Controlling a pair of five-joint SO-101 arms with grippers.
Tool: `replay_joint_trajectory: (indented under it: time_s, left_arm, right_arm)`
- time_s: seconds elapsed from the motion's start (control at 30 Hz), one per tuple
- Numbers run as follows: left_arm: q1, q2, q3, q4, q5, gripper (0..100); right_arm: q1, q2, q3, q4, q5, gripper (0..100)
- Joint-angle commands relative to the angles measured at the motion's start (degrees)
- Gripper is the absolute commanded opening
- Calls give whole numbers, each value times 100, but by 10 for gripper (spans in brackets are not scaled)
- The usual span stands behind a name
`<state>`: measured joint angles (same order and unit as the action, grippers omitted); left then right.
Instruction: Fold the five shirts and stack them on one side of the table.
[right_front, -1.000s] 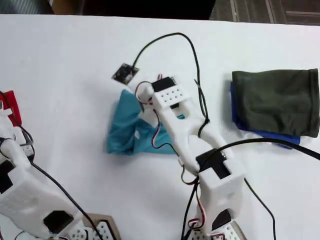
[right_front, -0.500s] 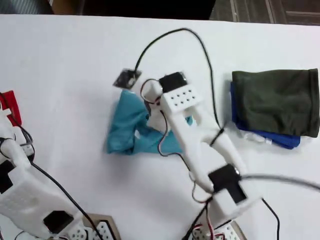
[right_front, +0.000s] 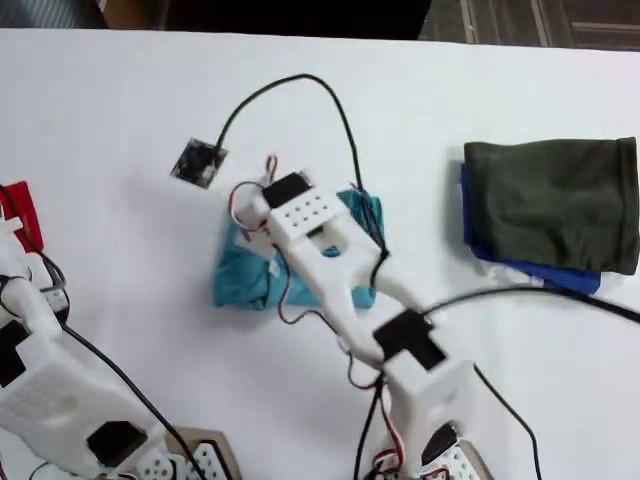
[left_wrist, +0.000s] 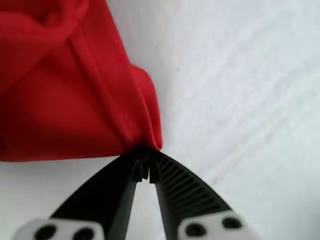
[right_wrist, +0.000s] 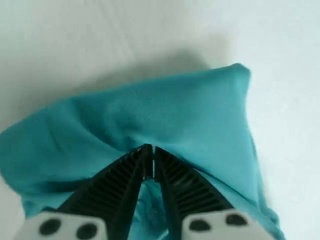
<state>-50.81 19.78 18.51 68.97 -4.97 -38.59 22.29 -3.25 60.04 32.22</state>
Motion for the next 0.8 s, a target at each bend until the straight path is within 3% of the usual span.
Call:
replay_joint_trajectory:
  time_s: [0.0, 0.37, 0.57, 0.77]
  left_arm:
    - [-70, 70, 110, -149, 26, 27]
    - [-70, 70, 110, -158, 26, 27]
    - [-70, 70, 110, -158, 26, 27]
    - [-70, 70, 110, -158, 26, 27]
  right_arm:
    - [40, 224, -431, 145, -26, 22]
    - [769, 233, -492, 1771, 0, 22]
    - [1174, 207, -510, 2571, 668, 22]
    - [1262, -295, -475, 2624, 993, 22]
